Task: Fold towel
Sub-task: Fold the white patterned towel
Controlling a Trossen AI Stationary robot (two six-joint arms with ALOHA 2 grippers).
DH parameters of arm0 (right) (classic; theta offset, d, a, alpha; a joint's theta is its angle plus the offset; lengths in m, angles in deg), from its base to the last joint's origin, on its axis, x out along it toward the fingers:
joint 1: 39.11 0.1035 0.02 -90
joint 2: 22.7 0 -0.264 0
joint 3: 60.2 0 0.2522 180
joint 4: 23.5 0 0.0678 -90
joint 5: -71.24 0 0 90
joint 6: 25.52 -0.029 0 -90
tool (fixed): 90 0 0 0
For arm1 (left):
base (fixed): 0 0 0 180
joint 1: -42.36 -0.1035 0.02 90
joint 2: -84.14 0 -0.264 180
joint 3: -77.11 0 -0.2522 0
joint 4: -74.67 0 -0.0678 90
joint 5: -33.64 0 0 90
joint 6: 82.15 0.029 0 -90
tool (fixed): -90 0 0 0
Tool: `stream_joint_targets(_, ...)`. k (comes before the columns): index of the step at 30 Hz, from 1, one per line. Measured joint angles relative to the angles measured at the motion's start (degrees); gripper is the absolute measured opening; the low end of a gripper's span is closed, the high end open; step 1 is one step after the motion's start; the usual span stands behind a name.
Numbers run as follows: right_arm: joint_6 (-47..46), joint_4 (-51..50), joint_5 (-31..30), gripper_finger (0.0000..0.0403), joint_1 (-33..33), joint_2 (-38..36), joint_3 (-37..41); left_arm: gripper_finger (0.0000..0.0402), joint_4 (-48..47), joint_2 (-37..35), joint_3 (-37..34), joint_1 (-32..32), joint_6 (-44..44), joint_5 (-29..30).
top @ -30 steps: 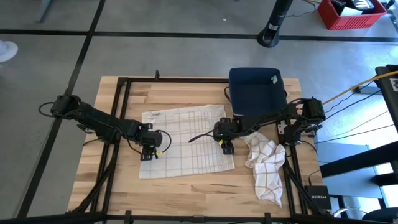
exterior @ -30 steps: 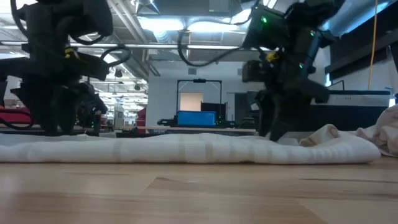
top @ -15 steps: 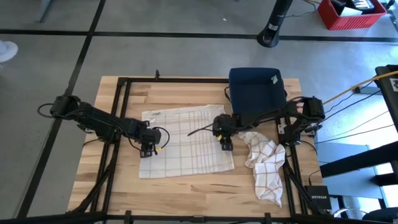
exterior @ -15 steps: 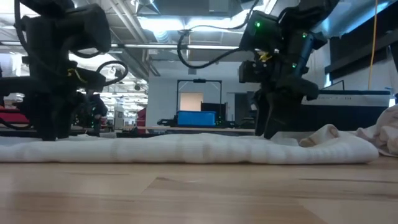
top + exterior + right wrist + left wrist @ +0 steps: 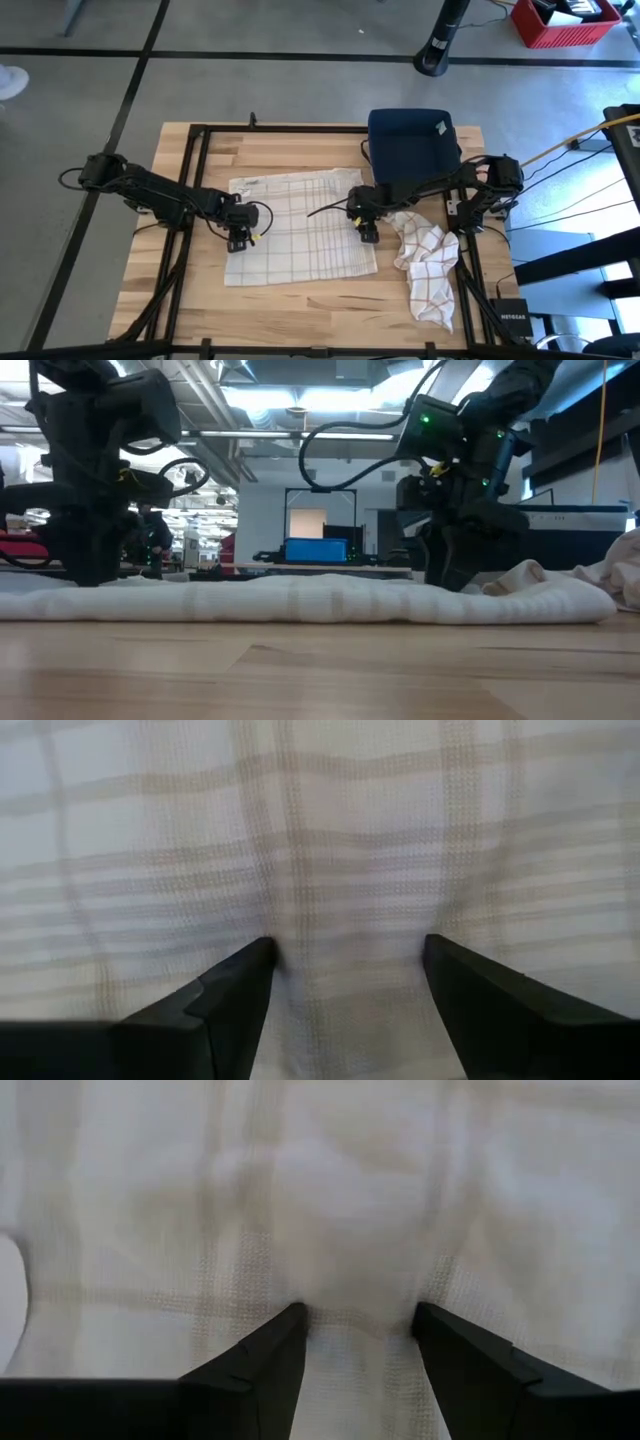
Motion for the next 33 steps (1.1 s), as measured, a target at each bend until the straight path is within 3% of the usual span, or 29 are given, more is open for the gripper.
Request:
stream_joint_targets(11, 0.6, -3.5, 0.3, 0.0262, 0.0, -0.4, -4.5, 0.0185, -3.0, -4.9, 4.4, -0.5, 1.4, -1.6)
stream_joint_targets(21, 3.0, -2.8, -0.6, 0.0262, 0.0, -0.3, -4.5, 0.0230, -2.0, -4.4, 0.8, -3.2, 2.9, -0.7)
stream_joint_targets(33, 3.2, -2.3, -0.6, 0.0262, 0.0, -0.2, -4.5, 0.0233, 2.2, -2.1, -2.4, -3.7, 2.9, -1.1)
